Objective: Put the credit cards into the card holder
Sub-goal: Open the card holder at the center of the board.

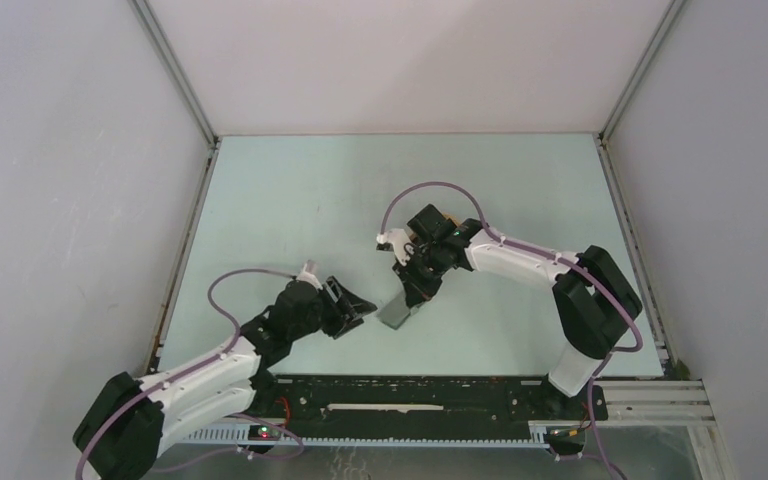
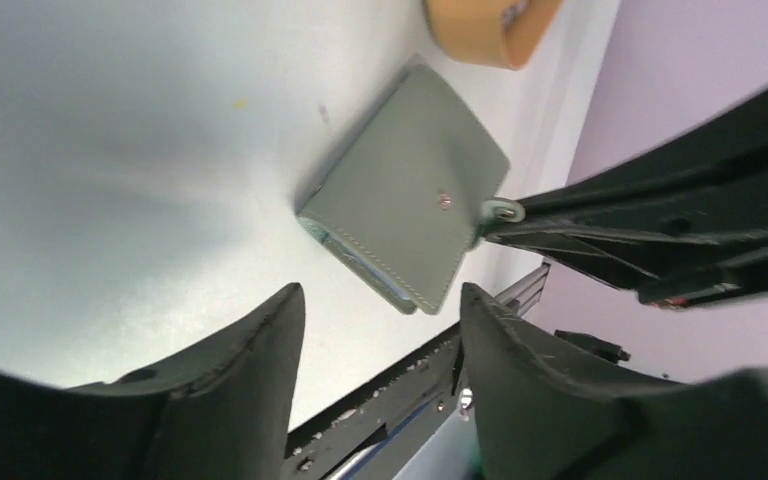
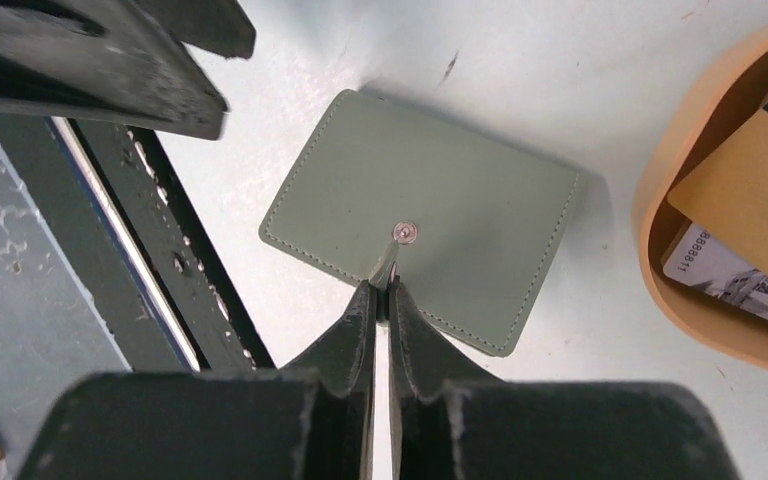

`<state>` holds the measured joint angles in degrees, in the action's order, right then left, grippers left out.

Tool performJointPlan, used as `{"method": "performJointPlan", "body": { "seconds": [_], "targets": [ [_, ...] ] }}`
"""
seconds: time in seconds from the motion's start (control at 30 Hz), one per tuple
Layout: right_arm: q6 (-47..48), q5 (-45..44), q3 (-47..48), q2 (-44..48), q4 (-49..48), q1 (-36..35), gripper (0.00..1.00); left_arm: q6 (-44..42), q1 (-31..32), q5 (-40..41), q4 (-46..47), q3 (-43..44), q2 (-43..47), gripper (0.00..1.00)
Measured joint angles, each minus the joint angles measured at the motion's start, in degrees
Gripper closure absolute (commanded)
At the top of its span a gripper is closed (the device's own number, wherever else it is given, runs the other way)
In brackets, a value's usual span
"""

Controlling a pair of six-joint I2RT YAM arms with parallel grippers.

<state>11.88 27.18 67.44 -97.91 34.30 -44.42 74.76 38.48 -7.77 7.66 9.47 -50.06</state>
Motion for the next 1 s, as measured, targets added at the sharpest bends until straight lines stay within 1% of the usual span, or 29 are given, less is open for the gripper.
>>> {"method": "performJointPlan", "body": {
  "seconds": [0.1, 0.27, 0.33, 0.43, 0.57, 0.67, 0.73, 0.87, 0.93, 1.0],
  "targets": [
    [1.7, 3.0, -1.0, 0.8, 0.4, 1.5, 0.96, -6.0, 0.0, -0.2, -3.5, 2.2, 3.3, 0.29],
    [3.3, 7.6, -1.5, 2.2, 0.8, 3.7, 0.95, -19.1, 0.4, -1.4, -4.5, 4.7, 3.8, 0.24],
    [3.8, 9.4, -1.5, 2.5, 0.8, 4.5, 0.95, -24.6, 1.7, -1.1, -4.4, 5.6, 3.7, 0.22],
    [4.3, 11.2, -1.5, 2.5, 0.8, 5.2, 0.95, -32.5, 5.6, 1.5, -3.8, 6.5, 3.4, 0.17],
    [4.6, 12.6, -1.5, 2.5, 0.9, 5.4, 0.95, -39.5, 9.6, 4.9, -0.9, 6.5, 1.6, 0.16],
    [4.6, 13.4, -1.5, 2.5, 1.0, 5.5, 0.95, -42.8, 10.9, 6.5, 1.1, 6.7, -1.3, 0.16],
    [4.6, 13.7, -1.5, 2.5, 1.1, 5.5, 0.95, -44.0, 11.2, 6.9, 1.6, 7.3, -3.3, 0.17],
    [4.7, 14.3, -1.5, 2.5, 1.1, 5.7, 0.95, -45.3, 11.3, 7.6, 2.1, 9.9, -8.2, 0.21],
    [4.7, 14.5, -1.5, 2.5, 1.1, 5.7, 0.95, -45.4, 11.3, 7.6, 2.3, 11.5, -10.6, 0.26],
    [4.7, 14.7, -1.5, 2.5, 1.1, 5.7, 0.95, -45.4, 11.3, 7.6, 2.6, 12.8, -12.7, 0.34]
  ]
}}
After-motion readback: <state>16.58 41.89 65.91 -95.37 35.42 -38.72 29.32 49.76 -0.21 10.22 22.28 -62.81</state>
